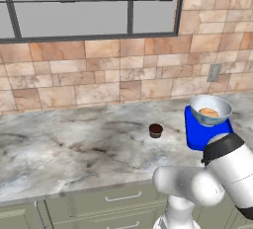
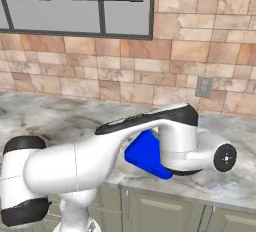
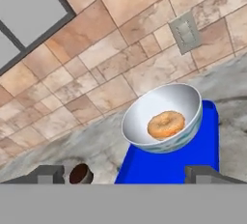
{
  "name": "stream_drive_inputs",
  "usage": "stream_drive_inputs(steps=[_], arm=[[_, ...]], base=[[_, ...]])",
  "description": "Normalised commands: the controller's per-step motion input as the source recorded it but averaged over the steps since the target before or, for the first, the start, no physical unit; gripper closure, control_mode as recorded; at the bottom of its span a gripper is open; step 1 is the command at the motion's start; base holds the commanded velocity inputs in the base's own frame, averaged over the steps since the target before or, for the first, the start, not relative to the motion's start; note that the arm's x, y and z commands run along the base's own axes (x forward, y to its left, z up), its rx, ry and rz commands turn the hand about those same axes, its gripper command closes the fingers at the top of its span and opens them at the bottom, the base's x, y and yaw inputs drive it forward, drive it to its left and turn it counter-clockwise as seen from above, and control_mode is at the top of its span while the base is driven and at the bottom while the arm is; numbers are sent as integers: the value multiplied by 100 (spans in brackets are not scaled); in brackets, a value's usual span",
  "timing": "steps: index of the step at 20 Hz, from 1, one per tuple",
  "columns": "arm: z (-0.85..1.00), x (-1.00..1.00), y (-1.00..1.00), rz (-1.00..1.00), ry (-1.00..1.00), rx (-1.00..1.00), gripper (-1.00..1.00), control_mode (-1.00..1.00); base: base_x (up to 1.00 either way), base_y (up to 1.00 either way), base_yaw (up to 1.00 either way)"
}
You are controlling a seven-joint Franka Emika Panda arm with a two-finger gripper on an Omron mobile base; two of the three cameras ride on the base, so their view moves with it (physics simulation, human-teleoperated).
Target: Place the bowl with donut and the cupcake onto the tray.
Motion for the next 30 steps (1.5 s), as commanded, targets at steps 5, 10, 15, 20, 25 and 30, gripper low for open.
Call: stream_drive_inputs(steps=[5, 10, 15, 20, 25, 30], arm=[[-15, -50, 85, 0, -29, -23, -100, -100], [-11, -38, 99, 0, -12, -21, -100, -100], [54, -5, 77, -4, 6, -14, -100, -100], [46, -10, 5, 0, 4, 0, -100, -100], [78, -22, 38, -1, 26, -10, -100, -100], [24, -6, 53, 1, 42, -22, -100, -100]], base=[[0, 0, 0], [0, 0, 0], [0, 0, 0], [0, 0, 0], [0, 0, 0], [0, 0, 0]])
